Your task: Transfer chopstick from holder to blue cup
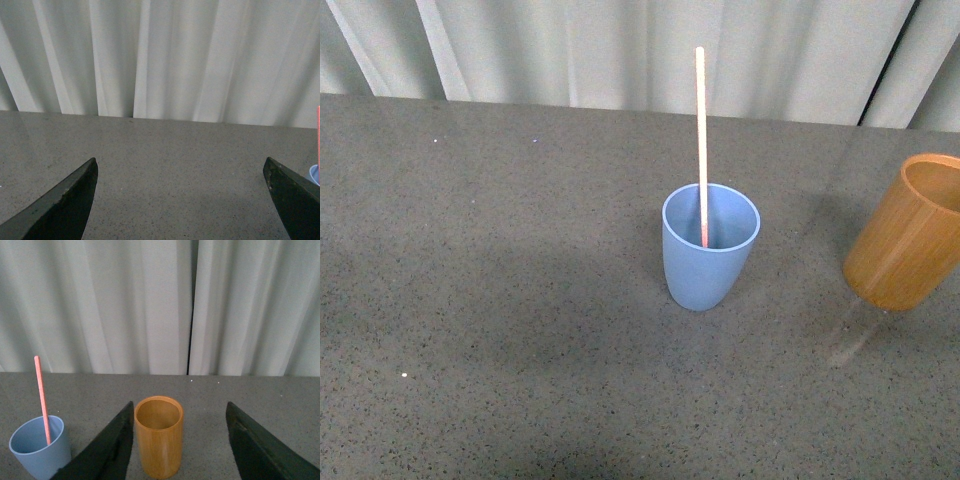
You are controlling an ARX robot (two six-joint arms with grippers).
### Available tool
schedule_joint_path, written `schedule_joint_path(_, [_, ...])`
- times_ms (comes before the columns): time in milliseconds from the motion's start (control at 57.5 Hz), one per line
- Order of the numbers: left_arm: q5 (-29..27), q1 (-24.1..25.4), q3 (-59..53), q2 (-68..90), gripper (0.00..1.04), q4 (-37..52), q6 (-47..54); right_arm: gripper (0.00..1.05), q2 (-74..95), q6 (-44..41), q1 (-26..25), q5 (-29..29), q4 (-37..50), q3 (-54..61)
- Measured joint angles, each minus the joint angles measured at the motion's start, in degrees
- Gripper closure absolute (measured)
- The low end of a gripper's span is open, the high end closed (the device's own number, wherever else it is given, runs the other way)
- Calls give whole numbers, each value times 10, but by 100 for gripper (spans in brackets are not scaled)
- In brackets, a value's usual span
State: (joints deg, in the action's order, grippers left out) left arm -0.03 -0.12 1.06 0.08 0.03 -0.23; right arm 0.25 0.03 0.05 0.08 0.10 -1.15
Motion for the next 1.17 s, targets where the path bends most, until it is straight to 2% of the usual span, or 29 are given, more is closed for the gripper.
schedule_joint_path(209, [0, 0, 0, 0, 7, 0, 0, 10, 0, 0, 0, 0, 0, 0])
schedule_joint_path(243, [0, 0, 0, 0, 7, 0, 0, 8, 0, 0, 0, 0, 0, 0])
schedule_joint_path(313, [0, 0, 0, 0, 7, 0, 0, 11, 0, 0, 0, 0, 0, 0])
schedule_joint_path(1165, [0, 0, 0, 0, 7, 0, 0, 10, 0, 0, 0, 0, 0, 0])
